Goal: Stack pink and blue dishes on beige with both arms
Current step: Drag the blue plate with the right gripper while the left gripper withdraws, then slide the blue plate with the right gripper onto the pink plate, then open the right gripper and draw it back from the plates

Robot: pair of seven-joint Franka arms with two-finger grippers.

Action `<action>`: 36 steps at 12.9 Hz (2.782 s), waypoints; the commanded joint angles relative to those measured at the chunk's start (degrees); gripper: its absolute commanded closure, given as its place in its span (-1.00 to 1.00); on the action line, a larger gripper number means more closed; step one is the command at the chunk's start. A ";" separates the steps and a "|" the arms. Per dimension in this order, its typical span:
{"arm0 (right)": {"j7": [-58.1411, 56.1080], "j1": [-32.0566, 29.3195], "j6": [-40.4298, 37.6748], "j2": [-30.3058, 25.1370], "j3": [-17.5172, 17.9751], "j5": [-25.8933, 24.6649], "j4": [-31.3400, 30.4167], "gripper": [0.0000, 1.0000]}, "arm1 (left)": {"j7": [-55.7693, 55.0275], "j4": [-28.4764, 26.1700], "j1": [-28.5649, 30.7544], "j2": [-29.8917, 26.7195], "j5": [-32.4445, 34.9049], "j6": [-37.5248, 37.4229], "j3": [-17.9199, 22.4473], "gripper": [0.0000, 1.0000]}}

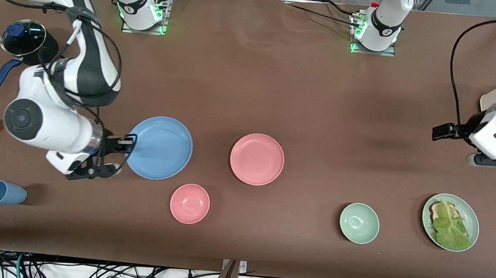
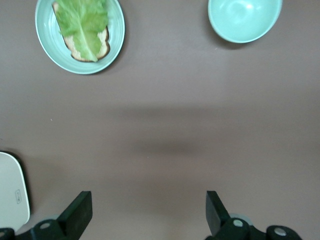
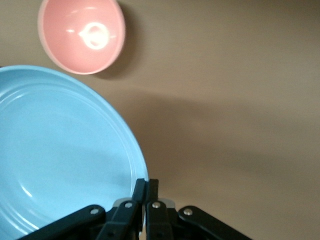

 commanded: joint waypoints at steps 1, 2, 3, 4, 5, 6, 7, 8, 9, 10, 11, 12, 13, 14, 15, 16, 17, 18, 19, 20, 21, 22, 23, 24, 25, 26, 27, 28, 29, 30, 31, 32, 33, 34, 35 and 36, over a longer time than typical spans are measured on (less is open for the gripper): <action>11.75 5.84 3.45 1.22 1.67 0.24 0.22 1.00 | 1.26 -1.45 -2.24 -3.95 0.42 -0.46 2.14 -1.00; 15.71 9.27 5.39 2.10 1.58 -0.11 0.22 1.00 | 1.34 -1.45 -2.33 -4.66 0.33 -2.29 2.32 -1.00; 18.62 11.74 6.54 3.41 1.49 -1.42 0.22 1.00 | 1.87 -1.45 -2.25 -5.62 -0.36 -4.66 2.41 -1.00; 21.09 13.94 8.12 4.64 1.49 -3.52 0.04 1.00 | 2.13 -1.36 -2.33 -6.50 -2.37 -5.20 3.37 -1.00; 23.99 16.22 9.35 5.78 1.49 -5.37 0.04 1.00 | 2.14 -1.36 -2.42 -7.55 -3.26 -6.51 4.42 -1.00; 25.93 17.29 10.32 7.19 1.49 -6.08 0.04 1.00 | 2.22 -1.36 -2.51 -8.00 -3.27 -8.61 4.61 -1.00; 26.82 18.78 12.51 8.51 1.49 -6.09 0.04 1.00 | 2.22 -1.28 -2.51 -8.18 -3.53 -8.72 4.69 -1.00; 28.48 19.75 14.62 9.91 1.49 -6.09 0.04 1.00 | 2.22 -1.36 -2.60 -8.61 -4.67 -8.81 4.78 -1.00; 30.76 20.37 16.55 11.49 1.49 -6.18 0.04 1.00 | 1.96 -1.36 -2.60 -8.62 -5.29 -8.90 4.87 -1.00; 31.74 21.16 18.40 12.29 1.49 -6.18 0.04 1.00 | 1.87 -1.36 -2.60 -8.71 -6.08 -8.99 4.87 -1.00; 31.84 21.25 18.94 12.82 1.49 -6.09 0.04 1.00 | 1.79 -1.36 -2.60 -8.79 -6.35 -8.99 5.05 -1.00; 31.92 21.51 19.38 13.44 1.49 -6.18 0.04 1.00 | 1.87 -1.36 -2.60 -9.14 -6.35 -8.99 5.31 -1.00; 32.53 22.04 20.60 13.96 1.49 -6.18 0.04 1.00 | 2.13 -1.54 -2.60 -9.23 -6.35 -8.99 5.31 -1.00; 32.63 22.04 21.31 14.06 1.49 -6.18 0.22 1.00 | 2.22 -1.45 -2.60 -9.23 -6.35 -8.99 5.31 -1.00; 32.45 21.87 21.40 14.06 1.41 -6.18 0.39 1.00 | 2.14 -1.45 -2.60 -9.23 -6.35 -8.99 5.31 -1.00; 32.28 21.52 22.19 14.14 1.41 -6.09 0.48 1.00 | 2.14 -1.36 -2.60 -9.23 -6.35 -8.99 5.31 -1.00; 32.10 21.43 23.94 14.67 1.41 -6.09 0.39 1.00 | 2.14 -1.36 -2.60 -9.32 -6.35 -8.99 5.22 -1.00; 32.19 21.43 25.17 15.37 1.32 -6.18 0.39 1.00 | 2.14 -1.19 -2.51 -9.50 -6.35 -8.99 5.05 -1.00; 32.28 21.52 25.71 15.46 1.32 -6.27 0.39 1.00 | 2.14 -0.93 -2.51 -9.50 -6.35 -8.99 4.96 -1.00; 32.19 21.43 25.80 15.55 1.32 -6.27 0.48 1.00 | 2.14 -0.49 -2.42 -9.50 -6.35 -8.99 5.05 -1.00; 32.10 21.43 25.80 15.55 1.32 -6.27 0.39 1.00 | 2.14 -0.57 -2.42 -9.50 -6.35 -8.72 5.05 -1.00; 32.19 21.52 25.80 15.55 1.32 -6.44 0.39 1.00 | 2.14 -0.48 -2.42 -9.41 -6.35 -8.46 5.05 -1.00; 32.02 21.43 25.71 15.46 1.32 -7.23 0.39 0.90 | 2.14 -0.48 -2.33 -9.41 -6.35 -8.46 5.05 -1.00; 31.84 21.34 25.28 15.20 1.32 -7.84 0.39 0.75 | 2.14 -0.48 -2.33 -9.41 -6.35 -8.37 5.05 -1.00; 31.75 21.34 25.01 15.03 1.23 -7.76 0.39 0.49 | 2.14 -0.48 -2.33 -9.32 -6.35 -7.94 5.05 -1.00; 31.49 20.99 24.83 14.68 1.06 -7.85 0.39 0.46 | 2.05 -0.48 -2.33 -9.23 -6.44 -6.63 4.96 -1.00; 30.96 20.12 24.48 14.41 0.97 -7.67 0.39 0.41 | 1.87 -0.48 -2.33 -9.06 -6.35 -6.18 4.96 -1.00; 30.00 19.33 23.44 13.89 1.05 -7.59 0.48 0.40 | 2.13 -0.48 -2.07 -9.06 -6.35 -6.17 4.96 -1.00; 28.77 19.15 21.95 13.27 1.05 -7.41 0.57 0.31 | 2.14 -0.48 -2.07 -8.71 -6.35 -6.26 4.96 -1.00; 28.67 19.23 20.89 12.83 0.88 -7.67 0.74 0.04 | 2.14 -0.22 -2.16 -8.01 -6.26 -6.26 5.05 -1.00; 28.59 19.06 20.53 11.70 0.44 -7.85 0.74 -0.32 | 2.22 0.39 -1.98 -7.48 -6.09 -6.26 5.05 -1.00; 28.06 18.01 20.18 10.38 -0.52 -7.59 0.66 -0.45 | 2.22 1.09 -1.98 -6.95 -6.17 -6.26 5.13 -1.00; 27.80 17.31 20.17 8.89 -0.79 -7.41 0.57 -0.99 | 2.05 3.01 -1.98 -5.99 -6.26 -6.35 5.22 -1.00; 27.88 16.69 19.04 6.78 -1.75 -7.23 0.05 -1.00 | 1.96 3.99 -2.07 -5.29 -6.17 -6.70 5.22 -1.00; 27.97 16.42 15.73 5.11 -4.11 -7.23 0.22 -1.00 | 1.96 4.00 -2.07 -5.28 -6.26 -6.70 5.14 -1.00; 27.88 16.33 13.43 3.27 -7.18 -6.97 -0.13 -1.00 | 2.13 4.09 -2.07 -5.28 -6.17 -6.70 5.05 -1.00</action>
